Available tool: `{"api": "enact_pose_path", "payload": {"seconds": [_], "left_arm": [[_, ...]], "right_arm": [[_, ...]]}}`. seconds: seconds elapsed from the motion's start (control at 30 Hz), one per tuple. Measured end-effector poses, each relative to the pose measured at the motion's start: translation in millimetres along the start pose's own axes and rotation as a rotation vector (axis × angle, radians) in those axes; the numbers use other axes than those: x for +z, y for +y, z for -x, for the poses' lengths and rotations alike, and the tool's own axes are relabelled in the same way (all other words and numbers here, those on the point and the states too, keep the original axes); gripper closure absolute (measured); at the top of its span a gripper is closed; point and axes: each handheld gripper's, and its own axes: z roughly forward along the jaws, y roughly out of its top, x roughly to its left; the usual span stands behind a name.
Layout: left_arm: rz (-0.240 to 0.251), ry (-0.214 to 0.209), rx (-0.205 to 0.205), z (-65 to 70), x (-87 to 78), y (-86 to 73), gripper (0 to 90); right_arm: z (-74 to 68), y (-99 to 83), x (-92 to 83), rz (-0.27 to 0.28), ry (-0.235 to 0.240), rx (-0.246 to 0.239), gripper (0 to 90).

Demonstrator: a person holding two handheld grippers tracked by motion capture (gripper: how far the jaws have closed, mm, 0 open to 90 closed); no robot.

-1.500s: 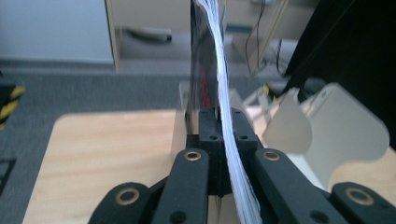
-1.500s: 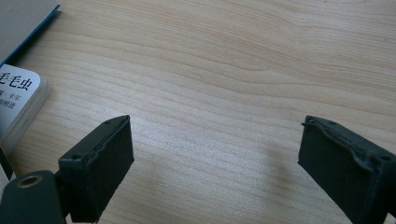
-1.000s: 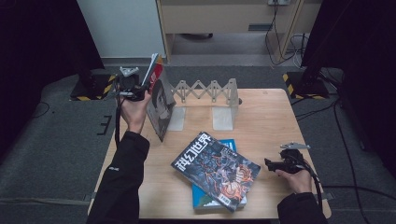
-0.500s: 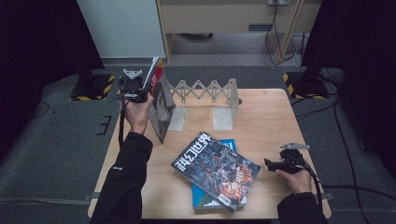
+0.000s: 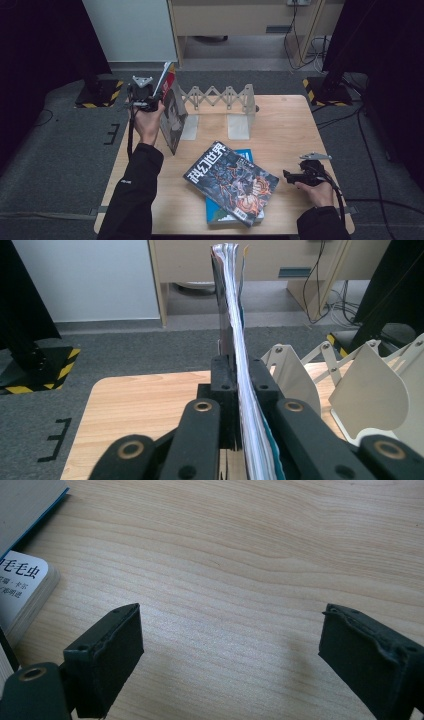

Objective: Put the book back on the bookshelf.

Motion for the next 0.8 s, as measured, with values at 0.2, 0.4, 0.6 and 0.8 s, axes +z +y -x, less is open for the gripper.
{"api": "enact_pose_path", "payload": {"seconds": [0.2,0.4,0.6,0.8], "left_arm": [[0.046,-0.039,-0.010,-1.8,-9.5,0.4,71.3],[0.082,-0.090,-0.018,-2.2,-23.2,-2.5,60.0],[0.113,-0.148,-0.023,-6.9,-38.0,-11.6,52.9],[0.125,-0.217,-0.039,-14.7,-55.9,-26.9,47.3]], "right_arm": [[0.3,0.2,-0.7,0.003,0.001,0.004,10.6],[0.7,1.3,-3.1,0.019,-0.004,0.006,10.5],[1.2,2.3,-6.0,0.030,0.001,0.025,9.8],[1.0,5.2,-10.4,0.062,-0.002,0.039,9.2]]}}
